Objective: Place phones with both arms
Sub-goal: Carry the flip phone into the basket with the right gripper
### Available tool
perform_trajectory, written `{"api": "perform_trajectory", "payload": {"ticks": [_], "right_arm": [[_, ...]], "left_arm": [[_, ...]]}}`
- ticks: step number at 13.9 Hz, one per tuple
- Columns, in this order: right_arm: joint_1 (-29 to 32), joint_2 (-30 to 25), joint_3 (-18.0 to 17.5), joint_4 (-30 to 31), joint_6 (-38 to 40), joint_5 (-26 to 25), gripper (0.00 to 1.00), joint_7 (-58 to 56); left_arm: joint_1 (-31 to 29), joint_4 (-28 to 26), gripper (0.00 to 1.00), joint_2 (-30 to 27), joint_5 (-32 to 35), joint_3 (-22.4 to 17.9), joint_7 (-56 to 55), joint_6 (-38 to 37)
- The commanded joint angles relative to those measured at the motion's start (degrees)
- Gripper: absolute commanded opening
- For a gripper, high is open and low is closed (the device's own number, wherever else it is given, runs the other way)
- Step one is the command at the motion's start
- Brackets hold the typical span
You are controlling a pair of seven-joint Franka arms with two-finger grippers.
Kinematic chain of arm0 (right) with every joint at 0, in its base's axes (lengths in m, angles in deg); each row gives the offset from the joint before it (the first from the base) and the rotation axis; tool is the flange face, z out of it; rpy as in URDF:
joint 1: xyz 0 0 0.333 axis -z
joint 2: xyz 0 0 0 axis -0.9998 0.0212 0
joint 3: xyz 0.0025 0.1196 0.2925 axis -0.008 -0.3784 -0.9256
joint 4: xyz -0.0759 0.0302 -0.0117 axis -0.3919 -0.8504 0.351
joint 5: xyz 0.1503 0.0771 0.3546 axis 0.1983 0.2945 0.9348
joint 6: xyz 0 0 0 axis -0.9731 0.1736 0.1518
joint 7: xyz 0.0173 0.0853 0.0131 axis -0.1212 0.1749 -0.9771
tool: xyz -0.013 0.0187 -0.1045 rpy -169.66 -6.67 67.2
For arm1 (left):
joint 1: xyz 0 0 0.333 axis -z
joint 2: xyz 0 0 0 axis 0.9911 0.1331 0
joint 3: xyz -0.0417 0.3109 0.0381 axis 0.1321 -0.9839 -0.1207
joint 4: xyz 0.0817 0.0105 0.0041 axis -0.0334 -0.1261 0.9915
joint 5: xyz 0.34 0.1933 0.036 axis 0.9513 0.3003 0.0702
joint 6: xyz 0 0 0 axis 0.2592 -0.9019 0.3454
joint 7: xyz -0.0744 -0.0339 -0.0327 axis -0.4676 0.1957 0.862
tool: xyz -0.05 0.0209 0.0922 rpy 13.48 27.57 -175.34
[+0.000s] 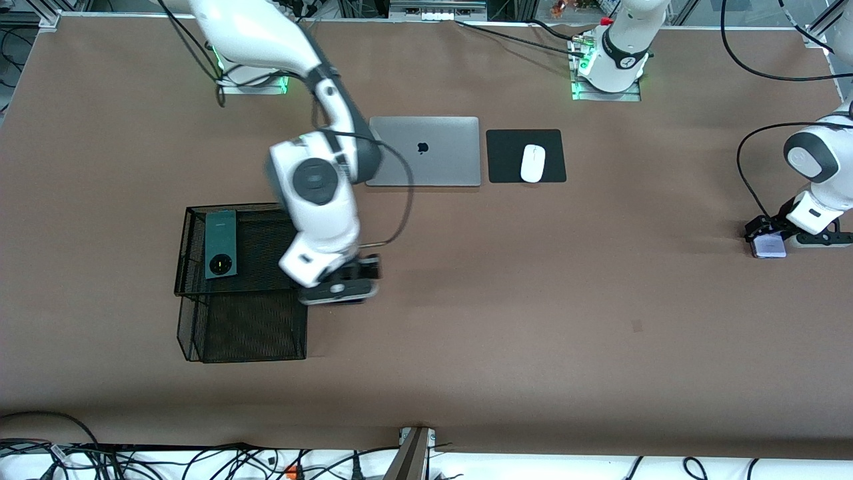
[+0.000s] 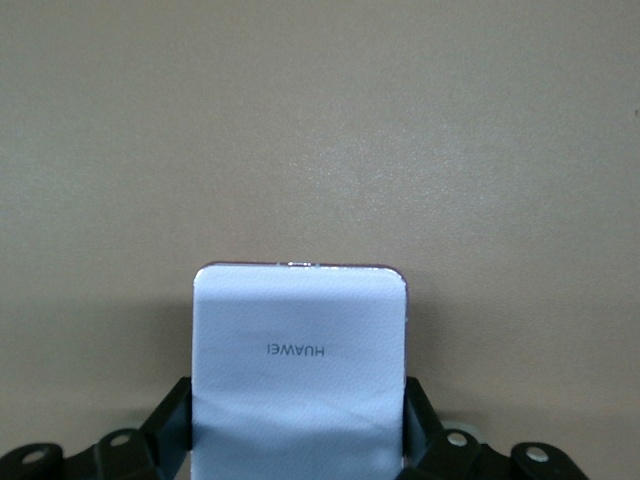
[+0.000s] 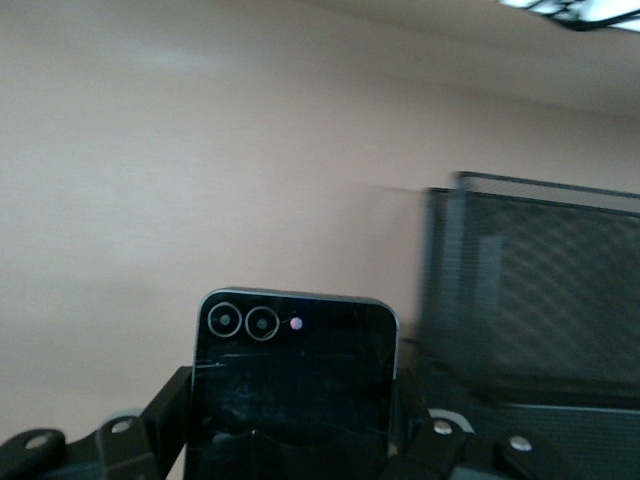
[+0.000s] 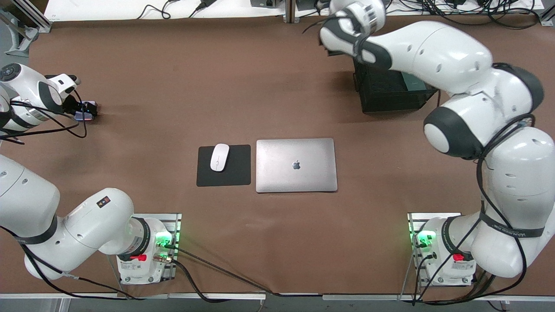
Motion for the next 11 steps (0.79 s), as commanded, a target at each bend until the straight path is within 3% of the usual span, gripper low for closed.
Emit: {"api": "perform_trajectory", "payload": {"ticks": [1, 3, 7, 11], "right_arm": [[3.25, -4.31, -0.42, 2.97, 5.65, 1.15, 0.0, -4.76], [3.52, -8.69, 0.54, 9.88, 7.26, 1.15, 0.0, -4.85], [3.87, -17.5, 2.13, 28.88, -4.23, 1.24, 0.0, -9.25], [3.87, -18.91, 2.13, 31.62, -4.86, 1.59, 0.0, -8.99]], "left_arm": [[0.41, 2.76, 0.17, 1.39, -1.45, 0.75, 0.43, 0.01], [2.6, 4.78, 0.02, 1.39, -1.45, 1.8, -2.63, -1.56], [9.63, 11.11, 0.0, 1.22, -1.27, 1.71, -12.11, -10.51], [19.64, 11.74, 0.0, 0.69, -0.57, 1.8, -24.51, -13.0]]}}
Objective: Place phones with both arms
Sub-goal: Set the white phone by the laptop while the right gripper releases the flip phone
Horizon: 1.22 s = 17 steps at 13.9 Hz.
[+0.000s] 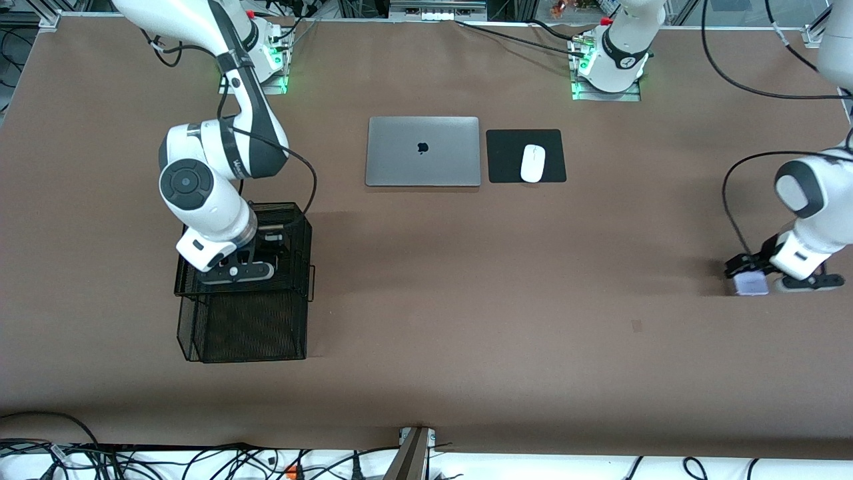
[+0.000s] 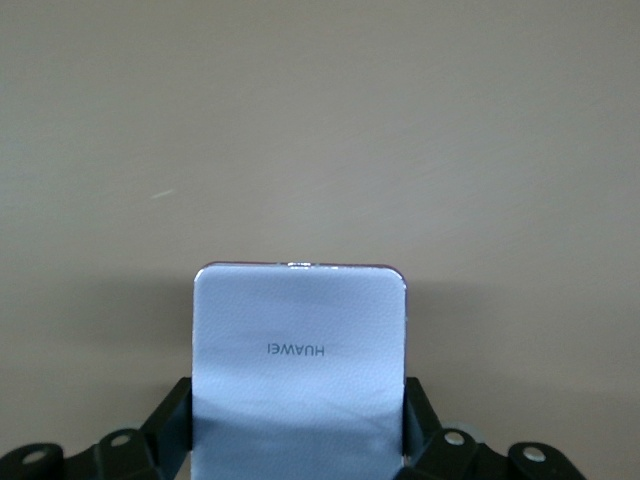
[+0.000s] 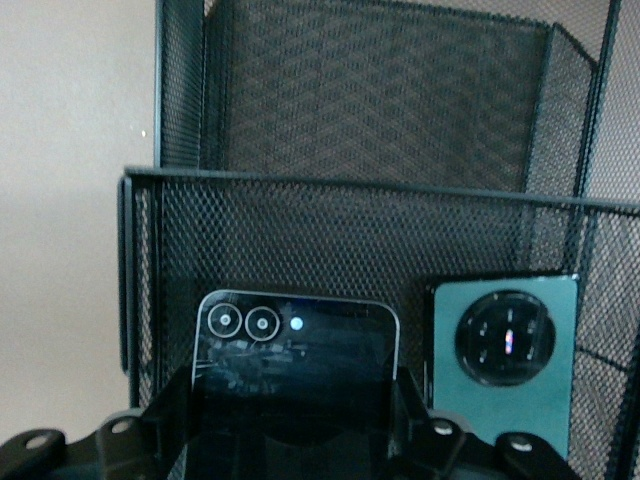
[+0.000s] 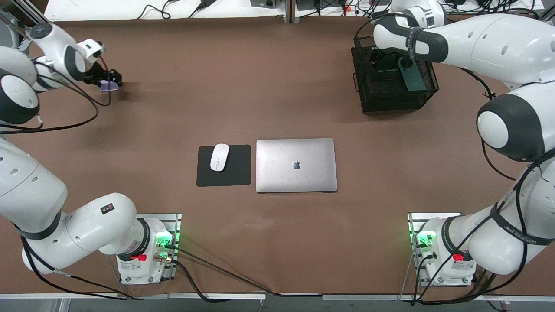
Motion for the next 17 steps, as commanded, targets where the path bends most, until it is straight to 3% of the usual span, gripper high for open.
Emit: {"api": "perform_trajectory", "payload": {"ticks": [1, 2, 8, 9, 10, 13, 15, 17], "right_arm": [[-0.3, -3.07, -0.13, 3.64, -1.1, 3.53, 0.0, -0.32], [-0.04, -2.81, -0.13, 3.99, -1.1, 6.17, 0.0, -1.1], [1.28, -1.31, -0.04, 4.08, -2.51, 6.37, 0.0, -1.37], [1.28, -1.31, -0.04, 3.9, -2.6, 6.46, 0.2, -1.37], [1.36, -1.31, -0.04, 3.81, -2.86, 6.55, 0.58, -1.37], [2.16, -1.31, -0.04, 3.55, -3.48, 6.55, 0.99, -1.37], [2.16, -1.31, -0.04, 3.02, -3.3, 6.55, 1.0, -1.46], [2.24, -1.31, -0.04, 1.02, -3.04, 6.55, 1.0, -1.72]], "left_arm": [[7.53, 1.0, 0.0, -0.15, -0.63, -0.55, -6.09, -2.12], [10.78, 1.0, 0.0, -0.15, -0.63, -0.63, -8.8, -2.9], [35.21, 2.66, 0.0, 1.43, -0.63, -1.16, -35.68, -3.61], [38.72, 4.24, 0.0, 2.31, -0.55, -1.34, -40.25, -3.7], [42.15, 6.43, 0.0, 3.97, -0.55, -1.34, -44.04, -3.96], [52.0, 15.12, 0.0, 9.33, -0.55, -2.83, -52.57, -7.03], [59.11, 19.44, 0.0, 10.4, -0.2, -6.94, -55.84, -11.85], [62.82, 21.99, 0.0, 11.45, -0.2, -8.1, -59.7, -12.05]]}}
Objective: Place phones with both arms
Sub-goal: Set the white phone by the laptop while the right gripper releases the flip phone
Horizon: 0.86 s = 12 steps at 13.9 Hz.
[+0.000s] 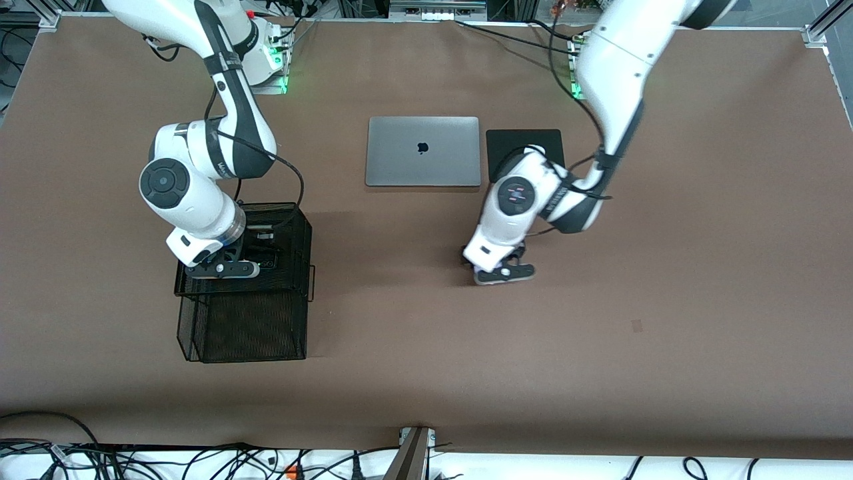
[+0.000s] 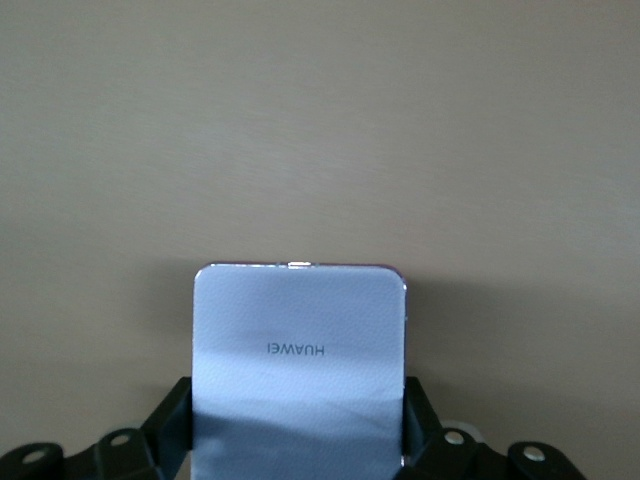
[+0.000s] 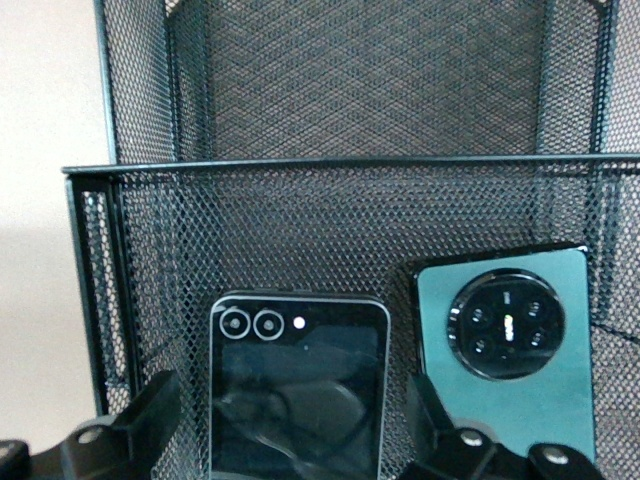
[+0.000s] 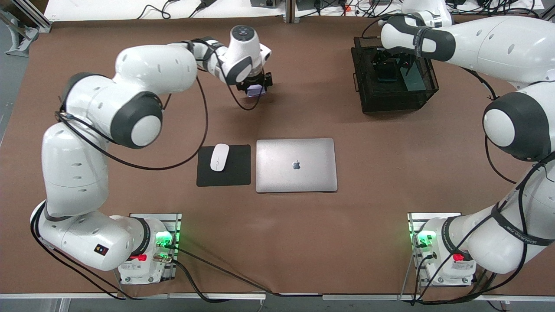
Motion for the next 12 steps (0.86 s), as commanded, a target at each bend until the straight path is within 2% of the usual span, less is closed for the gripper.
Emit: {"api": "perform_trajectory", "payload": {"ticks": [1, 3, 5, 7, 8, 9, 10, 12], "right_arm": [[0.67, -0.83, -0.27, -3.41, 0.83, 1.1, 1.0, -1.68], [0.67, 0.65, -0.27, -7.88, 4.06, 1.01, 0.99, -1.59], [0.84, 2.85, -0.27, -13.51, 8.9, 1.1, 1.0, -1.51], [1.11, 4.87, -0.27, -18.7, 12.68, 1.27, 0.99, -1.33], [1.19, 5.23, -0.27, -20.29, 14.09, 1.36, 0.99, -1.16], [1.28, 5.32, -0.27, -20.48, 14.28, 1.45, 0.99, -1.15], [1.37, 5.32, -0.27, -20.48, 14.19, 1.71, 0.99, -1.15], [1.28, 5.32, -0.36, -20.48, 14.28, 1.71, 0.99, -0.98]], "left_arm": [[5.83, 7.13, 0.0, 3.54, -0.2, -2.67, -3.9, -2.83], [10.58, 10.83, 0.0, 6.96, -0.2, -5.3, -5.76, -2.83], [14.19, 11.99, 0.0, 8.91, -0.29, -8.11, -6.72, -2.83], [14.56, 12.95, 0.0, 10.05, -0.2, -8.21, -6.99, -2.74], [14.65, 13.74, 0.04, 10.75, -0.2, -8.21, -7.16, -2.74], [14.65, 14.01, 0.59, 10.93, -0.2, -8.21, -7.25, -2.74], [14.56, 14.01, 1.0, 10.76, -0.03, -8.38, -7.08, -2.74], [14.12, 14.18, 1.0, 9.19, 0.41, -9.44, -6.55, -3.09]]}}
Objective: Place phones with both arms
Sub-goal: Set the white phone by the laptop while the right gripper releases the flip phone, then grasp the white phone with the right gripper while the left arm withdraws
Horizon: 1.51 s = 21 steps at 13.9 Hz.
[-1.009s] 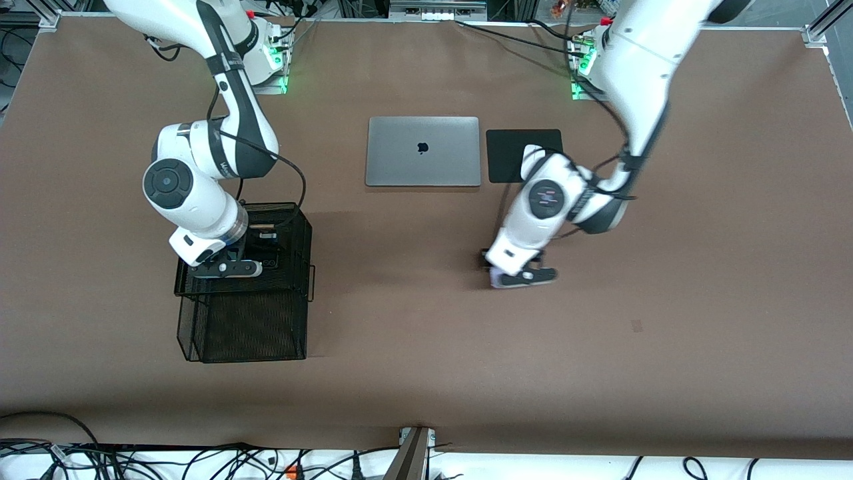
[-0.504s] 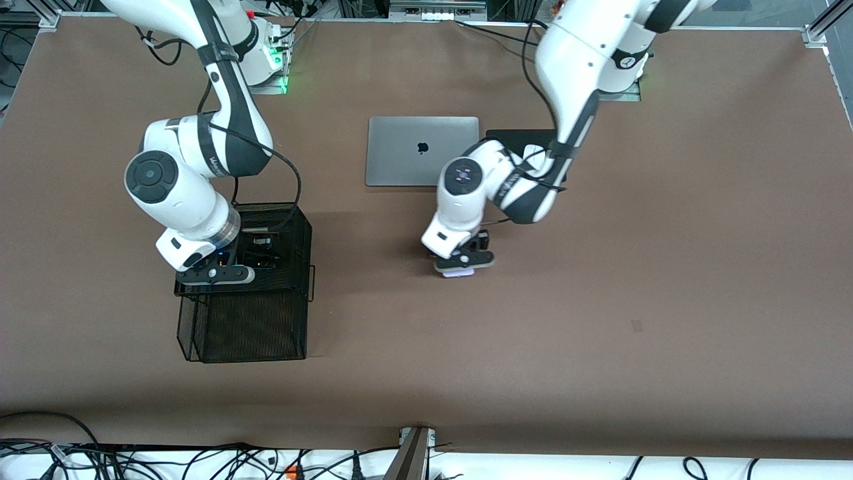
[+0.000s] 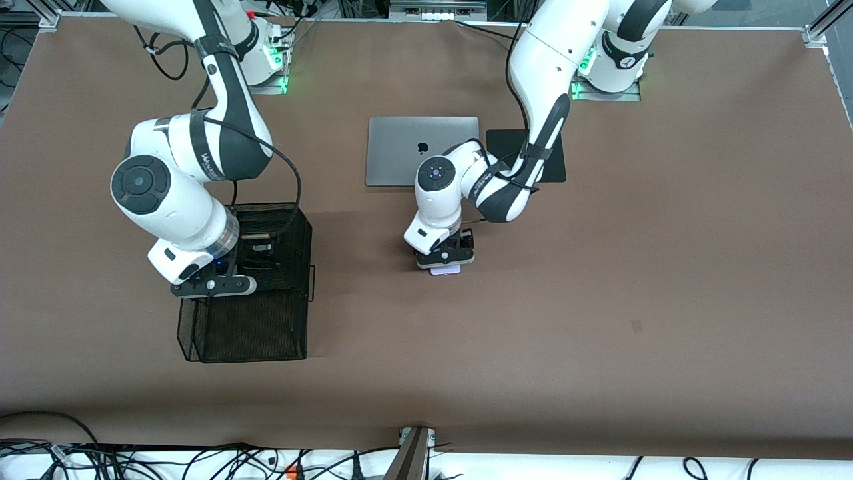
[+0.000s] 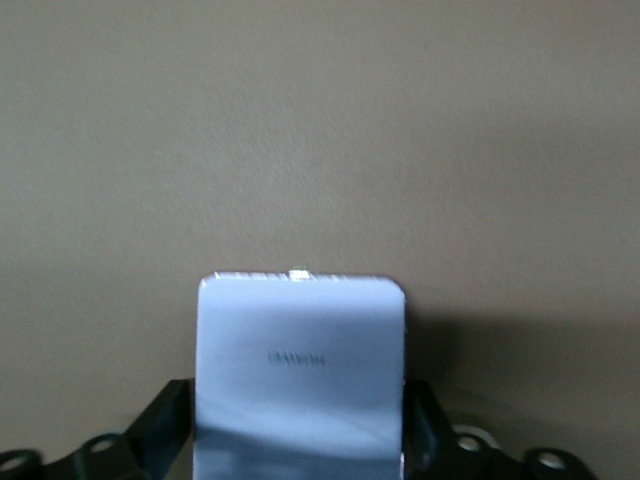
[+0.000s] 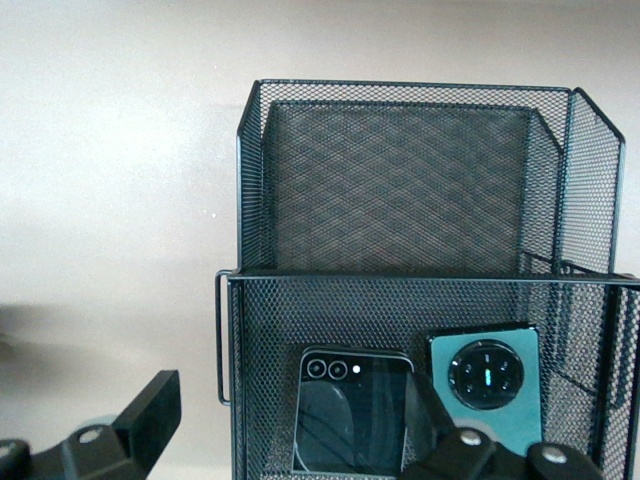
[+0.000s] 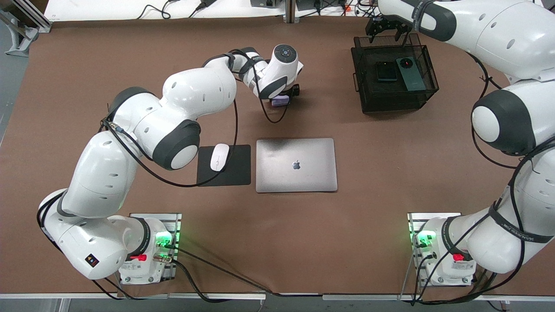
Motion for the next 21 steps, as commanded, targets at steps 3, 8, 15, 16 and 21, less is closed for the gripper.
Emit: {"api": "perform_trajectory", "payload": {"ticks": [3, 8, 15, 16, 21], "right_arm": [[-0.15, 1.02, -0.88, -1.93, 1.06, 1.5, 0.99, -0.74], [-7.61, 5.58, -5.45, -4.73, -4.21, 1.33, 0.99, 11.72], [-17.28, 21.66, -9.41, -14.23, -20.64, 0.8, 0.99, 21.94], [-18.25, 23.68, -9.41, -15.72, -22.4, 0.8, 0.99, 22.02], [-19.93, 29.94, -9.41, -18.37, -28.48, -1.73, 0.99, 20.8]], "left_arm": [[-3.57, 2.58, 1.0, -5.04, 0.21, -1.84, 5.02, -7.8], [-14.29, 1.43, 1.0, -15.85, -0.23, -1.4, 17.16, -23.72], [-28.71, 1.52, 1.0, -29.66, -0.92, -1.31, 40.78, -39.11], [-30.81, 1.52, 1.0, -31.5, -1.71, -1.31, 43.68, -40.51], [-37.67, 1.35, 1.0, -39.41, -5.48, -1.31, 54.77, -47.55]]}}
